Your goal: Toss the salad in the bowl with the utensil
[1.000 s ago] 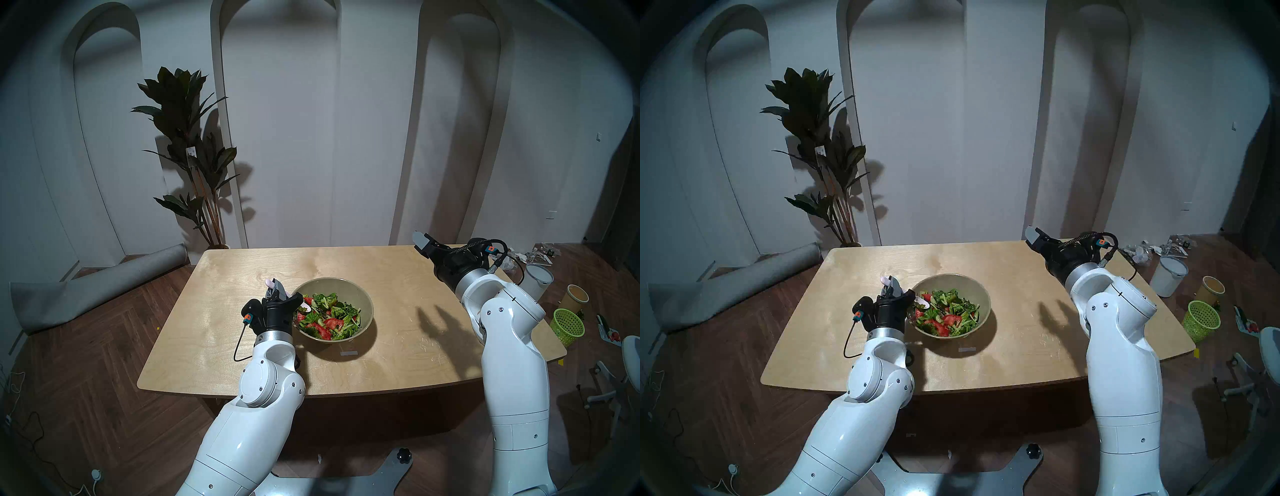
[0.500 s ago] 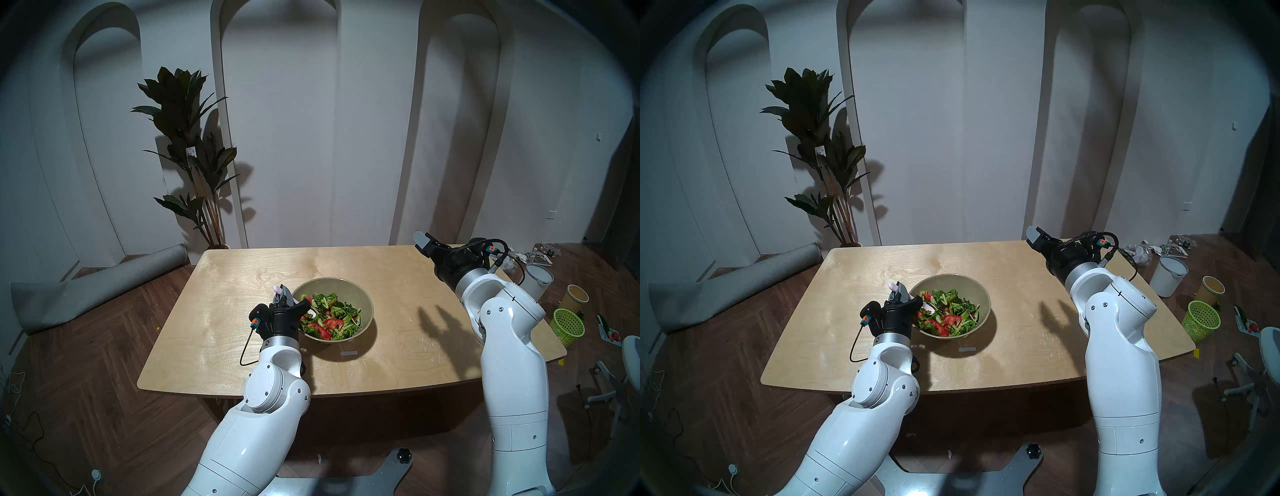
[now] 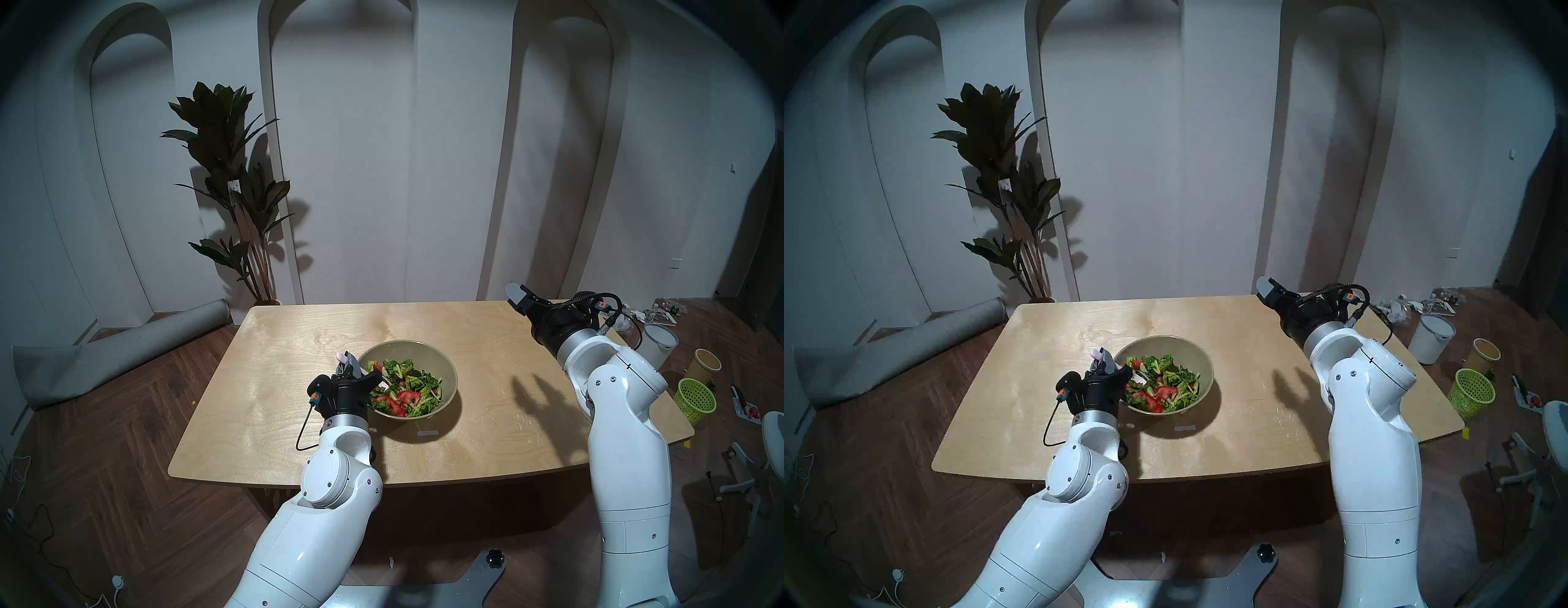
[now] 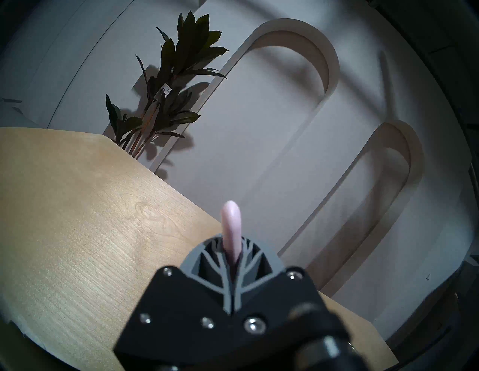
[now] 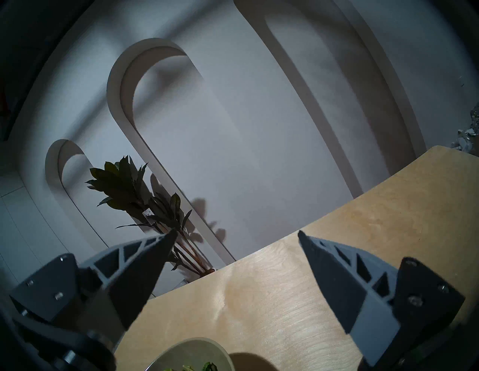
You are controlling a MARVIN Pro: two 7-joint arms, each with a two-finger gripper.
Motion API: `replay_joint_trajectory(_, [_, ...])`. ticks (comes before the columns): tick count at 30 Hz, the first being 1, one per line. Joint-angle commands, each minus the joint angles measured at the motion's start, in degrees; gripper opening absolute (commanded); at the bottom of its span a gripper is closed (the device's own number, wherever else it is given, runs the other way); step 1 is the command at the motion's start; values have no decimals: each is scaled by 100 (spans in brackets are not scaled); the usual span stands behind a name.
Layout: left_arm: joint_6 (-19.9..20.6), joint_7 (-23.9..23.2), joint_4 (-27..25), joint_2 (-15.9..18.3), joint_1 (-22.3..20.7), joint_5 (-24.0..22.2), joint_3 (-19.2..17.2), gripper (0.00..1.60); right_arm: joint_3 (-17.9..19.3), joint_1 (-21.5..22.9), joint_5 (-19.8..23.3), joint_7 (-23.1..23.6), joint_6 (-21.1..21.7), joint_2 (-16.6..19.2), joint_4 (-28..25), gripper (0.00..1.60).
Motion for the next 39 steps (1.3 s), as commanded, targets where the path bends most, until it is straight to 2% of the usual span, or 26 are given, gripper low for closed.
replay_joint_trajectory(1, [71, -3, -143, 69, -8, -8, -32, 22, -3, 45, 6, 17, -45, -18, -133, 160])
replay_joint_trajectory(4, [107, 7, -167, 93, 2, -20, -38, 25, -5, 43, -1, 18, -64, -30, -131, 160])
replay_joint_trajectory(5, [136, 5, -183, 109, 8, -32, -44, 43, -6, 42, -4, 22, -76, -37, -128, 160])
replay_joint_trajectory(9, [164, -11, -205, 132, 20, -44, -55, 47, -6, 41, -9, 20, -86, -47, -127, 160])
replay_joint_trajectory(10, [200, -13, -226, 147, 28, -59, -64, 56, -7, 41, -12, 21, -95, -53, -126, 160])
replay_joint_trajectory(11, [200, -13, -226, 147, 28, -59, -64, 56, -7, 41, -12, 21, -95, -53, -126, 160])
replay_joint_trajectory(13, [242, -16, -248, 162, 40, -72, -78, 72, -9, 40, -19, 21, -102, -55, -125, 160])
replay_joint_trajectory(14, [242, -16, -248, 162, 40, -72, -78, 72, -9, 40, -19, 21, -102, -55, -125, 160])
replay_joint_trajectory(15, [259, -15, -258, 167, 46, -77, -86, 82, -9, 40, -23, 20, -104, -55, -125, 160])
replay_joint_trajectory(16, [268, -14, -265, 171, 51, -80, -92, 110, -10, 39, -25, 18, -103, -56, -126, 160])
replay_joint_trajectory(18, [288, -5, -278, 180, 55, -86, -105, 116, -9, 39, -26, 12, -101, -61, -128, 160])
replay_joint_trajectory(19, [305, -3, -283, 190, 55, -95, -116, 148, -9, 40, -27, 5, -96, -66, -132, 160])
replay_joint_trajectory(25, [328, 2, -298, 209, 50, -90, -131, 149, -3, 42, -17, 7, -82, -73, -133, 160])
replay_joint_trajectory(32, [341, 2, -299, 223, 19, -97, -145, 141, 2, 42, -10, 10, -89, -94, -130, 160])
replay_joint_trajectory(38, [306, 49, -422, 305, -15, 67, -187, 146, 7, 45, -4, 43, -101, -97, -115, 160])
replay_joint_trajectory(39, [316, 68, -475, 340, -9, 115, -198, 159, 8, 46, -4, 50, -102, -95, -111, 160])
